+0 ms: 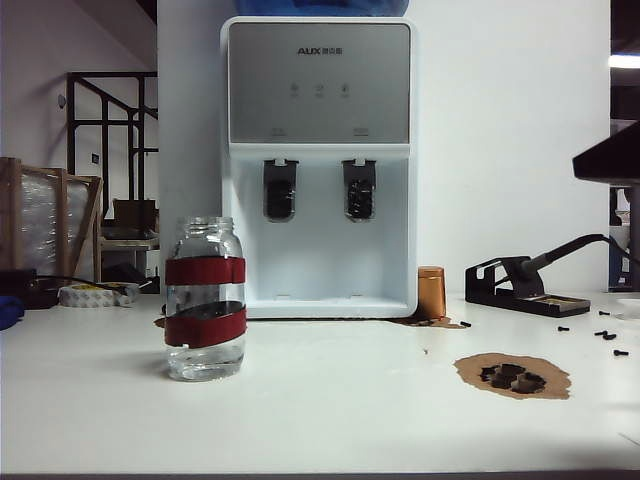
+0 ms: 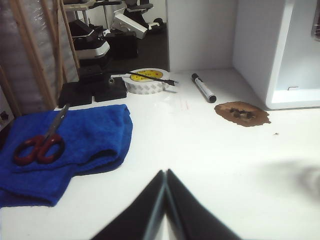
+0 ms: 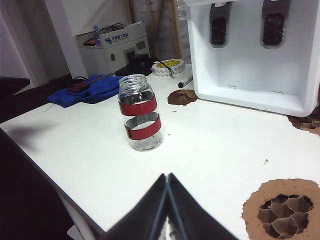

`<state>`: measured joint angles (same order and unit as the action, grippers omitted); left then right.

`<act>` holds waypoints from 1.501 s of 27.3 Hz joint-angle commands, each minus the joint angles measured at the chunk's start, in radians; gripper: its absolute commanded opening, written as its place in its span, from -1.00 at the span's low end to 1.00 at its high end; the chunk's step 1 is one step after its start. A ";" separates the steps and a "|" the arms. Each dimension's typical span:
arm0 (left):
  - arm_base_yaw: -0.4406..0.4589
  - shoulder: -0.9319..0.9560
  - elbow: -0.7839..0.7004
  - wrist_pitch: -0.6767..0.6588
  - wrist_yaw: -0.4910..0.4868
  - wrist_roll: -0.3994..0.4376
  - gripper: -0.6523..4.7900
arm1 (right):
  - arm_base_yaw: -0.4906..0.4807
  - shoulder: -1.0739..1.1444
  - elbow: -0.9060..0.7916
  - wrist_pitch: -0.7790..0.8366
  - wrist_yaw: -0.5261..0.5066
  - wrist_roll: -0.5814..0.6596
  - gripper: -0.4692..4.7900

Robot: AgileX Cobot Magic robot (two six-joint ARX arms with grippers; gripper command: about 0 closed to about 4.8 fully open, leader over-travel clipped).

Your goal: Pick up the water bottle with two loops of red belts, then reach the front water dispenser and gently press the gray-black baffle horizontally to get a little water.

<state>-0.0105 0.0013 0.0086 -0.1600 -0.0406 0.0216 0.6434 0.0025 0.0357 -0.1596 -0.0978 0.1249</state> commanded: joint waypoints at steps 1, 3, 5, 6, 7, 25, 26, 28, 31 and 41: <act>0.000 -0.001 -0.003 0.004 0.000 -0.003 -0.78 | -0.002 0.000 0.007 0.037 0.000 0.005 -0.83; 0.000 -0.001 -0.003 0.004 0.000 -0.003 -0.78 | -0.002 0.000 0.011 0.068 0.000 0.036 -0.83; 0.000 -0.001 -0.003 0.004 0.000 -0.003 -0.78 | -0.002 0.000 0.013 0.090 0.001 0.043 -0.83; 0.000 -0.001 -0.003 0.005 0.000 -0.003 -0.78 | -0.002 0.000 0.016 0.096 0.001 0.044 -0.83; 0.000 -0.001 -0.003 0.005 0.000 -0.003 -0.78 | -0.002 0.000 0.019 0.100 0.001 0.044 -0.83; 0.000 -0.001 -0.003 0.005 0.000 -0.003 -0.78 | -0.002 0.060 0.220 0.200 -0.023 0.086 -0.83; 0.000 -0.001 -0.003 0.005 0.000 -0.003 -0.78 | -0.002 0.073 0.230 0.200 -0.027 0.079 -0.83; 0.000 -0.001 -0.003 0.005 0.000 -0.003 -0.78 | -0.002 0.113 0.257 0.200 -0.050 0.076 -0.83; 0.000 -0.001 -0.003 0.005 -0.001 -0.003 -0.78 | -0.002 0.182 0.317 0.200 -0.081 0.053 -0.83; 0.000 -0.001 -0.003 0.005 0.002 -0.003 -0.78 | -0.002 0.594 0.637 0.203 -0.419 0.036 -0.83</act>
<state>-0.0113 0.0013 0.0086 -0.1600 -0.0406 0.0216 0.6434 0.5461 0.6487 0.0414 -0.4271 0.1612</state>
